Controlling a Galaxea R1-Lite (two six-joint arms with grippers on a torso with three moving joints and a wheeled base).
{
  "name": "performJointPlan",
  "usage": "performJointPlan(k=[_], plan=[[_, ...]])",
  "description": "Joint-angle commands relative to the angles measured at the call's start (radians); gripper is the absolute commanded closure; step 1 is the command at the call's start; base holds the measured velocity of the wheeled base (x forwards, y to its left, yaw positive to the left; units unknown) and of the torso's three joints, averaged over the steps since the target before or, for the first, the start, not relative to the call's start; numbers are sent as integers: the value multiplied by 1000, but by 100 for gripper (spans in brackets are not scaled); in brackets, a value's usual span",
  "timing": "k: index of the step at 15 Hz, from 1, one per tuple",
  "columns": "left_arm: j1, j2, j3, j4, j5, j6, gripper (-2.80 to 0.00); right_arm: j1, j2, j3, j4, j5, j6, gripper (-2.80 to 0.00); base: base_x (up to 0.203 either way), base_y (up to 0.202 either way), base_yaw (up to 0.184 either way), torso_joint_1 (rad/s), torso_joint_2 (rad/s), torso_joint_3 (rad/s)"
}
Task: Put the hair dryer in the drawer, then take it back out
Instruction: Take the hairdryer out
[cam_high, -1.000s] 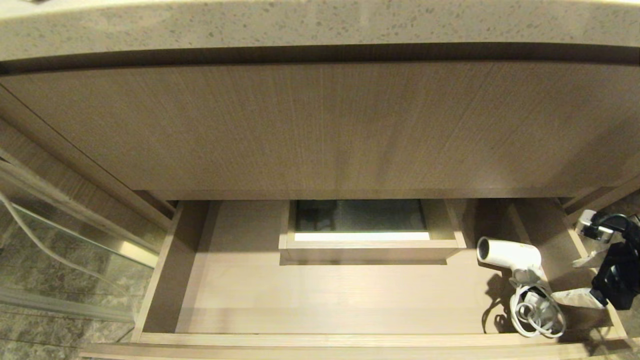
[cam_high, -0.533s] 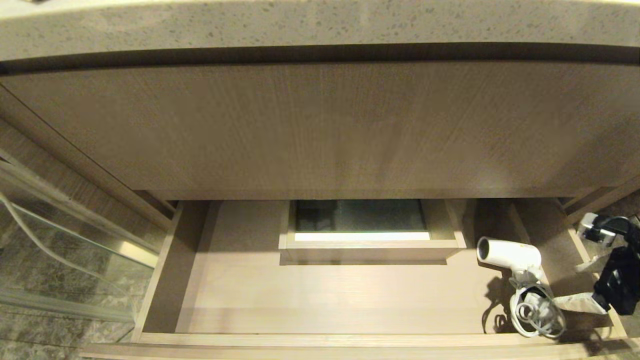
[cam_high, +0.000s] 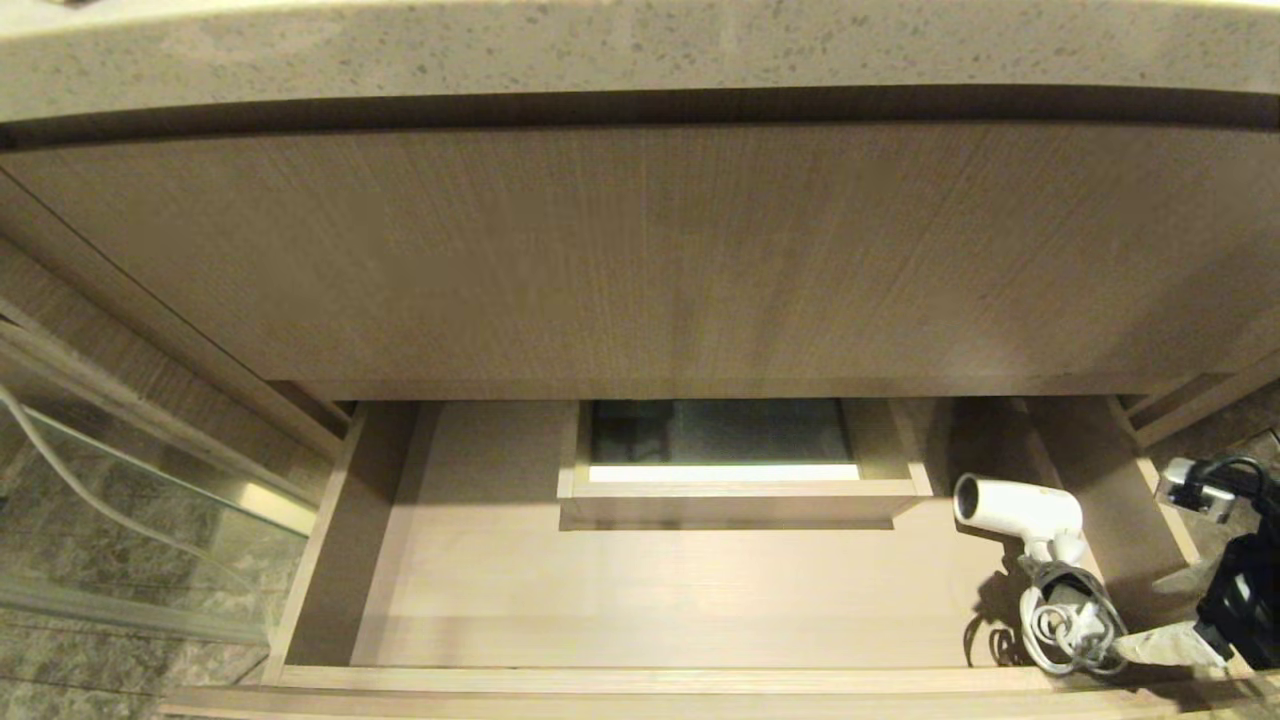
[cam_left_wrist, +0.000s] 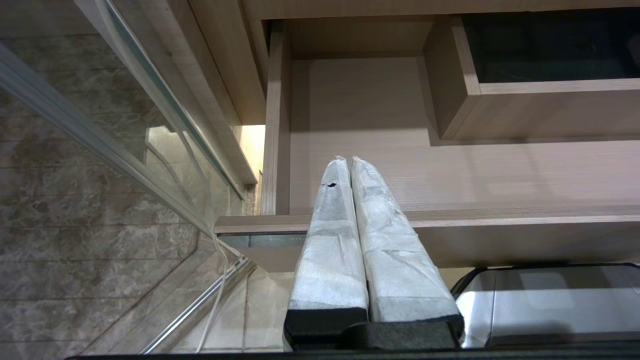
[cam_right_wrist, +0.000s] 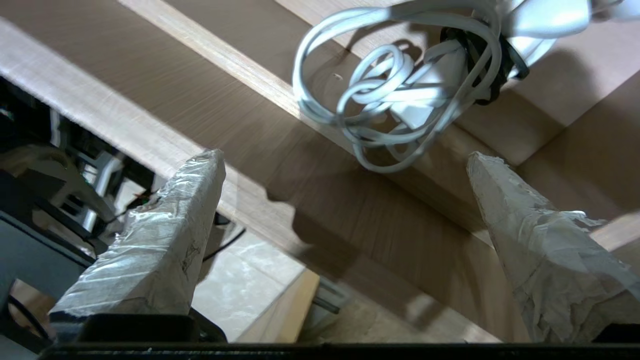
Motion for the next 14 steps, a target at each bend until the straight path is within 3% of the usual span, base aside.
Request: performJointPlan(k=[1,8,14], plan=[[0,0,0,0,0,0,0,-6,49,-4,0,2,7,-280,0,0,0,0,0,0],[0,-2,0,0,0,0,0,-10,199,-3,-31,2,98,-280,0,0,0,0,0,0],[0,-2,0,0,0,0,0,-3,269,-15,-75,-1,111,-280,0,0,0,0,0,0]])
